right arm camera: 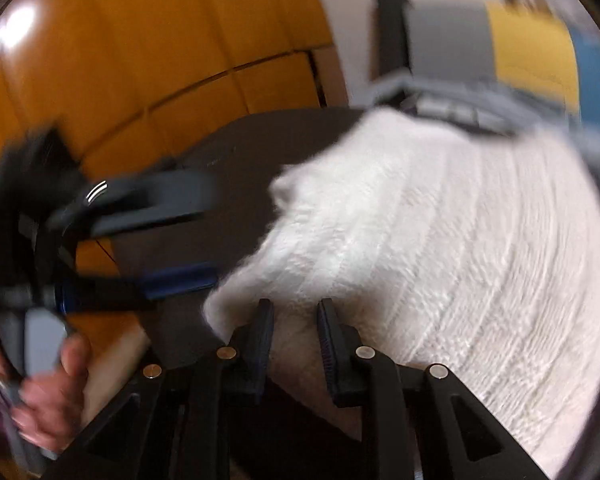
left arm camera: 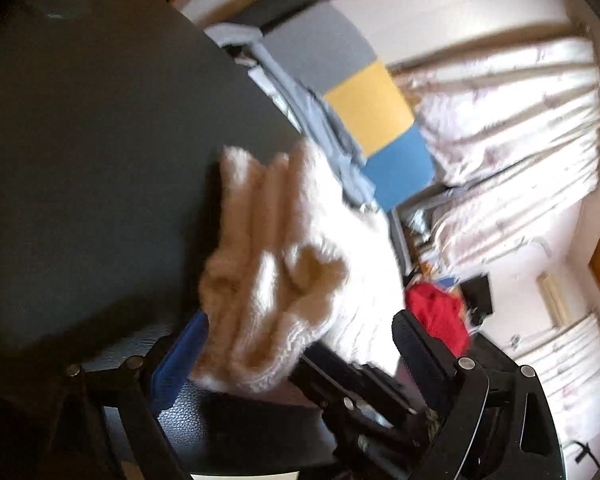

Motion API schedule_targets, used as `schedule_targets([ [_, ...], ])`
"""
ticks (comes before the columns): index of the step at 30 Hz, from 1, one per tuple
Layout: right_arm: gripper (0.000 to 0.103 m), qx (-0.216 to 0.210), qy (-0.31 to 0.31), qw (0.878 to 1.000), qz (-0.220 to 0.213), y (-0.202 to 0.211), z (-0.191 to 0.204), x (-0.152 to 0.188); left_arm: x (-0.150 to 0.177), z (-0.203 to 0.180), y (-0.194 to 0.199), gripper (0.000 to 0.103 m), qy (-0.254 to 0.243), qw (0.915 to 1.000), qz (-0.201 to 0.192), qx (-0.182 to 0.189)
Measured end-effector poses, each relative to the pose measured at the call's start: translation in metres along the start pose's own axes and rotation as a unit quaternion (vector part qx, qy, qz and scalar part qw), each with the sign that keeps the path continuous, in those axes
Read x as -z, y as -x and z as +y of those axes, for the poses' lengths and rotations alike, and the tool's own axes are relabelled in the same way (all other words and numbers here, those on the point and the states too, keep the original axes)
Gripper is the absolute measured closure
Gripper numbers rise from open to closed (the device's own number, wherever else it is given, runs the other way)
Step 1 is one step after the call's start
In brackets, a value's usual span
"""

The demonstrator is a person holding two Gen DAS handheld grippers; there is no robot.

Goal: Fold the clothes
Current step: 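Turn the lifted sweater over with the right gripper while the left gripper pinches it, then lay the turned sweater flat on the seat and open the right gripper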

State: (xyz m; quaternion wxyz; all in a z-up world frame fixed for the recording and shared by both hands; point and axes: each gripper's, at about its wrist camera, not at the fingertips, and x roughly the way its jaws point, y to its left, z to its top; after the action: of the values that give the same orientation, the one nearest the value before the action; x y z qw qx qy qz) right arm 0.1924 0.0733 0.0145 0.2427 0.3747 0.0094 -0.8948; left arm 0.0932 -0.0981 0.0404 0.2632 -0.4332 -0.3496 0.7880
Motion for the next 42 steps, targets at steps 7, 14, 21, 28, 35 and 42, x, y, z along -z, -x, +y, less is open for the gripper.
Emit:
schedule_targets([
  [7, 0.077, 0.008, -0.015, 1.0, -0.026, 0.041, -0.011, 0.018, -0.009, -0.04, -0.034, 0.01, -0.061, 0.9959, 0.008, -0.066],
  [14, 0.089, 0.01, -0.039, 0.999, -0.005, 0.072, -0.025, 0.044, -0.015, -0.095, -0.042, 0.021, -0.18, 0.9752, -0.009, -0.128],
  [21, 0.088, 0.035, -0.123, 0.992, -0.008, 0.063, -0.056, 0.055, -0.015, -0.066, -0.061, 0.066, -0.154, 0.9738, 0.055, -0.158],
  [28, 0.086, 0.058, -0.168, 0.984, -0.011, 0.059, -0.073, 0.051, -0.019, -0.067, -0.035, 0.094, -0.126, 0.9854, 0.058, -0.098],
  [35, 0.086, 0.07, -0.226, 0.972, -0.003, 0.062, -0.099, 0.054, -0.021, -0.069, 0.014, 0.094, -0.104, 0.9921, 0.031, -0.063],
  [42, 0.085, 0.081, -0.204, 0.975, 0.009, 0.055, -0.1, 0.05, 0.037, 0.011, -0.011, 0.091, -0.013, 0.9991, 0.02, -0.034],
])
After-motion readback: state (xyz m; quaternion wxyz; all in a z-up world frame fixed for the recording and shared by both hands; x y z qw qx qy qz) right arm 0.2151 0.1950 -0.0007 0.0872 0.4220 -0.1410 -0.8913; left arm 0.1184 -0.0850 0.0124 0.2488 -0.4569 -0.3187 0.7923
